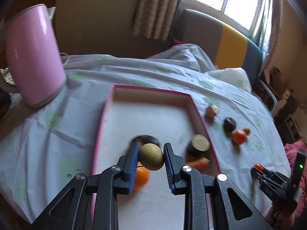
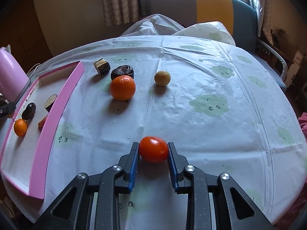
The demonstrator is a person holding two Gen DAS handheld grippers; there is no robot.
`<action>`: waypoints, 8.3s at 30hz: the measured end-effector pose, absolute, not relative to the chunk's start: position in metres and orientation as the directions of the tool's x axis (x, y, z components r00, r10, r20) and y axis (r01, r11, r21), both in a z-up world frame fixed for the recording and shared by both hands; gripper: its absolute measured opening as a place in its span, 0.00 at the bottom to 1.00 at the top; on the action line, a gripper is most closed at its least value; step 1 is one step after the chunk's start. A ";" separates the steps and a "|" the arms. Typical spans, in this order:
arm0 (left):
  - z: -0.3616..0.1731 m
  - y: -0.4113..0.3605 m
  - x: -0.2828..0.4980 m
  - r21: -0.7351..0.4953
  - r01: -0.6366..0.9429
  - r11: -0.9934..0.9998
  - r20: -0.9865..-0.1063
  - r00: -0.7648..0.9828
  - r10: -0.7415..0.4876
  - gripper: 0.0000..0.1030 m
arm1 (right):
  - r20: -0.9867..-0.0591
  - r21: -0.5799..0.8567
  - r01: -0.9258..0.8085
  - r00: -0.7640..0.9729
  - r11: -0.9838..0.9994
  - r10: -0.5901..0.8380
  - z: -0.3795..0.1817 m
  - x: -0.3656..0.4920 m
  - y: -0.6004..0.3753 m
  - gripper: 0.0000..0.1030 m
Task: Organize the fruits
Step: 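Lower the yellow-green fruit into the tray and open the left gripper, then lower the red tomato into the tray and open the right gripper, then grasp the large orange with the right gripper while the left moves toward the wooden cube, then grasp the dark-topped wooden cube with the left gripper while the right holds the orange, then carry the cube into the tray and open the left gripper while the right holds the orange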
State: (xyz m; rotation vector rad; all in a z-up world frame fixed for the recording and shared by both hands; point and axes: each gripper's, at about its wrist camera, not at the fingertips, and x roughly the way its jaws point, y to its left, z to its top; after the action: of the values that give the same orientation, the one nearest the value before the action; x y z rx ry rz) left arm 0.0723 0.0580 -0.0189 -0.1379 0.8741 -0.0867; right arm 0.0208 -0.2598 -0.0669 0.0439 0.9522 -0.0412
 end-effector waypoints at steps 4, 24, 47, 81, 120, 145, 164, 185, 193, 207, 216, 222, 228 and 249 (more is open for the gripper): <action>-0.023 0.079 0.082 -0.141 -0.059 0.988 -0.765 0.641 -0.071 0.26 | -0.818 -0.015 0.046 0.575 0.999 -0.039 -0.067 0.020 -0.250 0.28; -0.008 0.074 0.043 -0.161 -0.021 0.987 -0.740 0.664 -0.107 0.35 | -0.816 -0.034 0.022 0.577 0.999 -0.040 -0.065 0.010 -0.236 0.28; -0.017 0.097 0.026 -0.212 -0.041 0.976 -0.751 0.646 -0.136 0.39 | -0.765 0.130 -0.368 0.554 0.921 0.330 -0.021 0.024 -0.094 0.28; -0.017 0.082 0.026 -0.189 -0.002 0.982 -0.767 0.624 -0.147 0.39 | -0.739 0.158 -0.294 0.598 0.943 0.310 -0.018 0.038 -0.102 0.52; -0.022 -0.005 0.049 -0.129 0.210 0.969 -0.802 0.553 -0.226 0.39 | -0.775 0.209 0.065 0.620 0.976 0.125 -0.055 0.045 -0.251 0.46; -0.020 -0.047 0.101 -0.140 0.262 0.955 -0.802 0.536 -0.264 0.39 | -0.772 0.120 0.001 0.629 0.993 0.093 -0.065 0.112 -0.230 0.48; -0.029 -0.088 0.164 -0.146 0.277 0.950 -0.820 0.503 -0.273 0.39 | -0.766 0.085 -0.030 0.637 0.996 0.085 -0.066 0.114 -0.228 0.38; -0.068 -0.118 0.228 -0.187 0.235 0.954 -0.873 0.406 -0.271 0.47 | -0.759 0.060 -0.067 0.645 0.996 0.089 -0.066 0.119 -0.222 0.38; -0.076 -0.115 0.227 -0.182 0.242 0.953 -0.867 0.417 -0.272 0.39 | -0.760 0.066 -0.064 0.643 0.996 0.092 -0.065 0.119 -0.221 0.38; -0.038 -0.100 0.166 -0.136 0.278 0.951 -0.833 0.488 -0.262 0.39 | -0.779 0.098 -0.038 0.619 0.994 0.101 -0.064 0.100 -0.225 0.37; -0.020 -0.088 0.129 -0.143 0.280 0.949 -0.811 0.517 -0.274 0.39 | -0.787 0.102 -0.013 0.611 0.995 0.088 -0.064 0.073 -0.232 0.37; -0.014 -0.078 0.110 -0.142 0.272 0.952 -0.802 0.532 -0.271 0.39 | -0.786 0.098 -0.010 0.612 0.995 0.084 -0.064 0.057 -0.233 0.37; -0.010 -0.065 0.095 -0.146 0.260 0.955 -0.793 0.546 -0.270 0.39 | -0.788 0.084 -0.013 0.611 0.996 0.075 -0.063 0.044 -0.231 0.37; -0.024 0.042 0.061 -0.212 0.113 0.971 -0.790 0.566 -0.238 0.39 | -0.798 0.057 -0.018 0.601 0.998 0.056 -0.062 0.031 -0.219 0.37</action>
State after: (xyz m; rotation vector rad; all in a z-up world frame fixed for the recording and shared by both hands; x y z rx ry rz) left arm 0.0609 0.0421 -0.0245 -0.1433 0.9482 -0.2070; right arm 0.0313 -0.2191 -0.0622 0.0444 0.9256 0.0426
